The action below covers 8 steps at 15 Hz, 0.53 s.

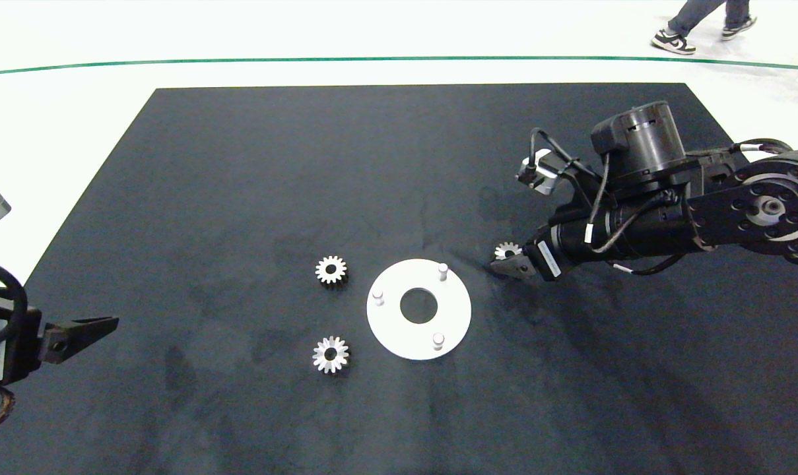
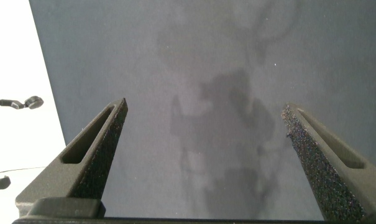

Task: Install three planetary gears onto the carrier pins

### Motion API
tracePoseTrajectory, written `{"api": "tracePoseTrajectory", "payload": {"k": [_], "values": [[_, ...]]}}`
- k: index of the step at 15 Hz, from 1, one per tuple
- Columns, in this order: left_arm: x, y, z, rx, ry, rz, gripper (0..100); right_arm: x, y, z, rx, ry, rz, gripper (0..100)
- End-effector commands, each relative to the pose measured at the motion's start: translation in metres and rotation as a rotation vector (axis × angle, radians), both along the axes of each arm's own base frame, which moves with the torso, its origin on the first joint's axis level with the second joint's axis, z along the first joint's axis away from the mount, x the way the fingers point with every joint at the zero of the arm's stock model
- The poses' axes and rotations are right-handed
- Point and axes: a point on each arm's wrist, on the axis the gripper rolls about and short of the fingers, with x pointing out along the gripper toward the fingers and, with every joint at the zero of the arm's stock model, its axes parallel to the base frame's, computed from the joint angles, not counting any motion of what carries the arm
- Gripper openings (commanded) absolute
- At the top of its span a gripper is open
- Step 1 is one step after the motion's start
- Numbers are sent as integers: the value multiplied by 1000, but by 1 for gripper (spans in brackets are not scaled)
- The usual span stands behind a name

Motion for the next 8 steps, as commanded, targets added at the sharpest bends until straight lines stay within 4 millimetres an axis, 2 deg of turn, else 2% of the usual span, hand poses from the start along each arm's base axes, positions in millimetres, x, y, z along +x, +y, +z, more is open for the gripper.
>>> {"api": "tracePoseTrajectory", "payload": {"k": [1,8], "values": [[-1,0,0,3,-1,1,100,3,8,-7,-38,3,31,100],[-2,0,0,3,-4,1,100,2,11,-10,-70,8,30,87]]}}
